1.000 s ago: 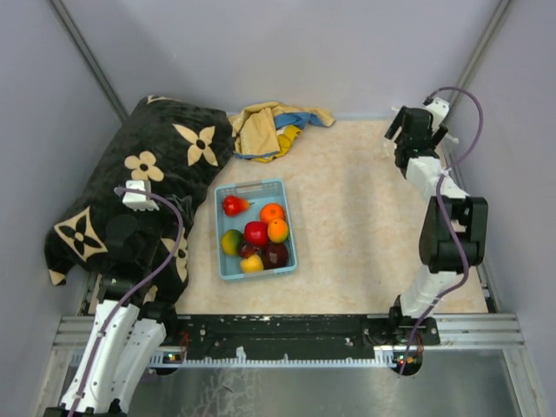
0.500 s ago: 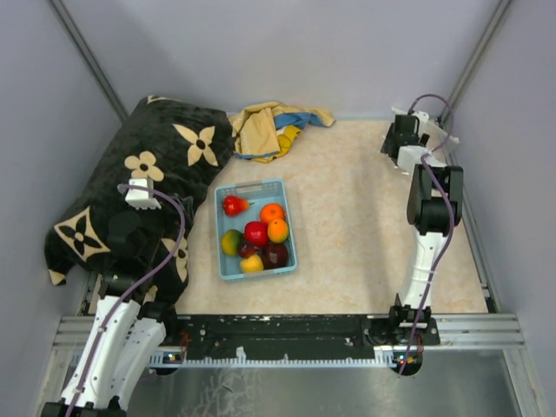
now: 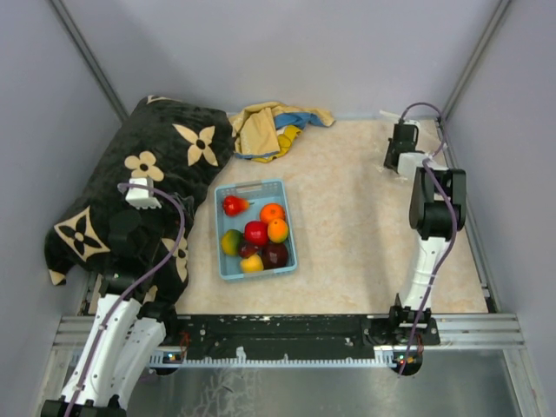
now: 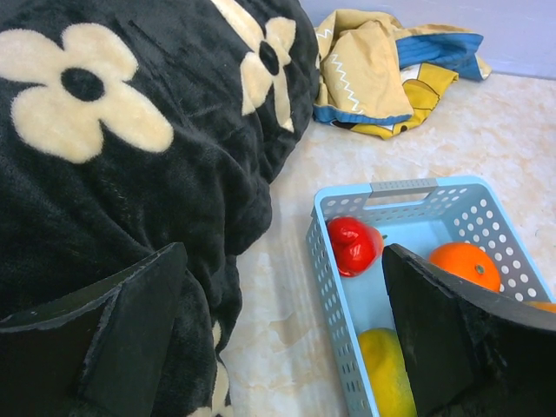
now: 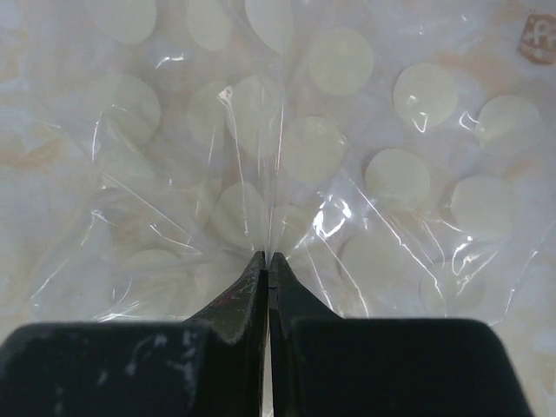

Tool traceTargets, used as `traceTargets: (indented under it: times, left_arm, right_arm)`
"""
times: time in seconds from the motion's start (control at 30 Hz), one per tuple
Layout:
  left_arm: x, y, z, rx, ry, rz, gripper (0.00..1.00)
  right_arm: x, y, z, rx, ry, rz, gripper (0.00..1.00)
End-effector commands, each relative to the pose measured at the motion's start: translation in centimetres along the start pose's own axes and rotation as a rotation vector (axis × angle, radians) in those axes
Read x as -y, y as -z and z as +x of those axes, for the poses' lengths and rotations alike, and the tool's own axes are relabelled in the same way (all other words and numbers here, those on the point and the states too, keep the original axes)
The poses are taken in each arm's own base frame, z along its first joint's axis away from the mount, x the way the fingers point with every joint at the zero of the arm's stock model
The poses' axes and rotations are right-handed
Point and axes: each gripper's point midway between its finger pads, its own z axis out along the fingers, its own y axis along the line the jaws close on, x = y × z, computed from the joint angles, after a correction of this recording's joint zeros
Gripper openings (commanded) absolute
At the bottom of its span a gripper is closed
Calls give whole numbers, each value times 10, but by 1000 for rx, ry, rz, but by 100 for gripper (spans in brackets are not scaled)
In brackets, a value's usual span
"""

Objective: Place the food in the zip-top bag and seal the zipper
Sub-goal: Pick up the zipper food storage bag at the corner of the board.

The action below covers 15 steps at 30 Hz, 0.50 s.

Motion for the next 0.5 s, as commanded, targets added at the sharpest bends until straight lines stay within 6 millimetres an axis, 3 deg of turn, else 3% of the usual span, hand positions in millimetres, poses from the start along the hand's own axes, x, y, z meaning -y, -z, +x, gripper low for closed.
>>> traceTargets:
  times: [0.0,0.13,0.47]
  left_arm:
    - [9,0,-4,5,3,44,100]
    - [19,-3,-5,-8,-3,101,100]
    - [66,-8,-14,-67,6,349,100]
  right_arm:
    - [-21,49,-32,79,79,-101,0]
    - [-40,89,-31,102,144,-182,0]
    - [-95,205,-1,153,246,-477,0]
